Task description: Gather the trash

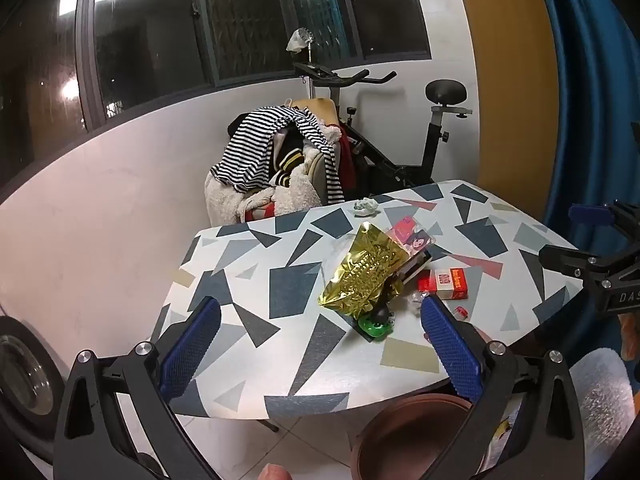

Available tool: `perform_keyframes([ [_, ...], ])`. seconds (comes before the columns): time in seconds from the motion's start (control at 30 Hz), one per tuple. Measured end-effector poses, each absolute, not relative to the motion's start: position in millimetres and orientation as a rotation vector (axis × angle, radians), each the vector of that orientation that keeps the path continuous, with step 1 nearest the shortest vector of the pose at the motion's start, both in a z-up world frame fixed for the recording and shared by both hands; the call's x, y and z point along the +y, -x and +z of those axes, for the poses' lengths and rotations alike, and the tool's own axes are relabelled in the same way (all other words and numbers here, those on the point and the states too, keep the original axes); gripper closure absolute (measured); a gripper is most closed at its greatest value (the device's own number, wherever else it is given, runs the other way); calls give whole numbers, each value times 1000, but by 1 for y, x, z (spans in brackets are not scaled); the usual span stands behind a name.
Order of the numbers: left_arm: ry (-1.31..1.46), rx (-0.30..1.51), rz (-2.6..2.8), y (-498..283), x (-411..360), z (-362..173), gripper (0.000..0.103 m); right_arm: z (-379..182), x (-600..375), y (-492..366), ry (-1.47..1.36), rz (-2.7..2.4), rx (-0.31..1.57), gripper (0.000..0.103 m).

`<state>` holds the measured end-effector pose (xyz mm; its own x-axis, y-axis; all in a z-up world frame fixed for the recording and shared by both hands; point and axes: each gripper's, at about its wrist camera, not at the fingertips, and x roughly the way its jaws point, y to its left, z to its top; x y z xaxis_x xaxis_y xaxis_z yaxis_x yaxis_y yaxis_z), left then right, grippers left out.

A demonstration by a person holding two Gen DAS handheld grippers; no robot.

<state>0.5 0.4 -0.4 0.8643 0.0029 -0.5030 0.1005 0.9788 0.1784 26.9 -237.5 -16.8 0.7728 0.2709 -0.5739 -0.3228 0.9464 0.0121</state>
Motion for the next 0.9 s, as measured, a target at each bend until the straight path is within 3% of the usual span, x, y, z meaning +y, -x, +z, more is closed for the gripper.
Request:
perform_keyframes([
  [0.9,-214,517,-49,7,-5,2,5,-17,-240,-24,105,318,603,6],
])
